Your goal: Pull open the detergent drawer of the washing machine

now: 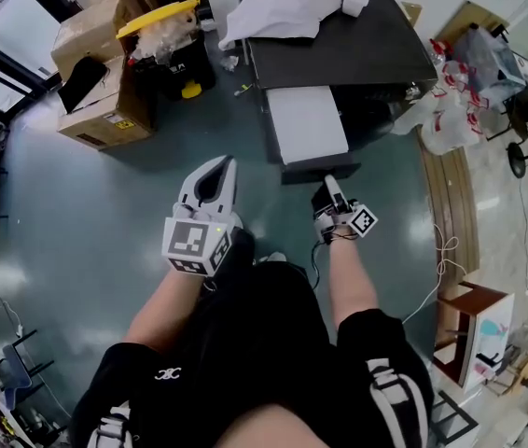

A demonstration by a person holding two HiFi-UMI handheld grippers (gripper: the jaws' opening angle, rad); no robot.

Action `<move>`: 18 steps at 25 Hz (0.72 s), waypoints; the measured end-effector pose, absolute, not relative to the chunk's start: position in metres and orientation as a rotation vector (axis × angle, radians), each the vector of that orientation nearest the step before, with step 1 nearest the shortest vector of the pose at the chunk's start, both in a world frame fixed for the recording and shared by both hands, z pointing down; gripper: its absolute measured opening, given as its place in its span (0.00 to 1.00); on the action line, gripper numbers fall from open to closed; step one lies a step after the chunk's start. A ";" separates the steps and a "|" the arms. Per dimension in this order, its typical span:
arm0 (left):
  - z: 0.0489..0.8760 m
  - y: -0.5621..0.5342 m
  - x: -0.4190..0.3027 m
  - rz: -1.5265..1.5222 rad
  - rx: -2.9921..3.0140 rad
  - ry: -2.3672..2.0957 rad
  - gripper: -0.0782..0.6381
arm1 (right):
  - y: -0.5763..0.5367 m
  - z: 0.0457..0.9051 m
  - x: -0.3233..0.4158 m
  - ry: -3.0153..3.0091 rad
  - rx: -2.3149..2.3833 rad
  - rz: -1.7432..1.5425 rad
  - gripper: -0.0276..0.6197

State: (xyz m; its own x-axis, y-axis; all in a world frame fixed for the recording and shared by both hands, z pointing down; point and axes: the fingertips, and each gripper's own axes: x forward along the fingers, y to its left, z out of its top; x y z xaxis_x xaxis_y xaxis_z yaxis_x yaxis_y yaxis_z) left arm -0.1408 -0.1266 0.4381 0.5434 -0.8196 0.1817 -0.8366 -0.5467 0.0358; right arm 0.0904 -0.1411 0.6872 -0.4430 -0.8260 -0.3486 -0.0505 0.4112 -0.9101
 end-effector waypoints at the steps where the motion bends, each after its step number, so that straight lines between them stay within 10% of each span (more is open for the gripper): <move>1: 0.438 -0.125 -0.142 0.213 2.651 -1.435 0.10 | -0.137 0.687 0.091 1.797 -0.756 -1.121 0.41; 18: 0.425 -0.093 -0.145 0.189 2.656 -1.477 0.10 | -0.097 0.681 0.093 1.792 -0.757 -1.123 0.41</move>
State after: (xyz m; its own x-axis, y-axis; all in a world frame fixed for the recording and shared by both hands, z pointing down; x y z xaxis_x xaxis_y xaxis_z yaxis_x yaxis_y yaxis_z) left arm -0.1448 -0.0930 0.4246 0.5230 -0.8382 0.1547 -0.8501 -0.5260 0.0240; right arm 0.0930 -0.0969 0.6809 -0.4405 -0.8273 -0.3486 -0.0467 0.4088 -0.9114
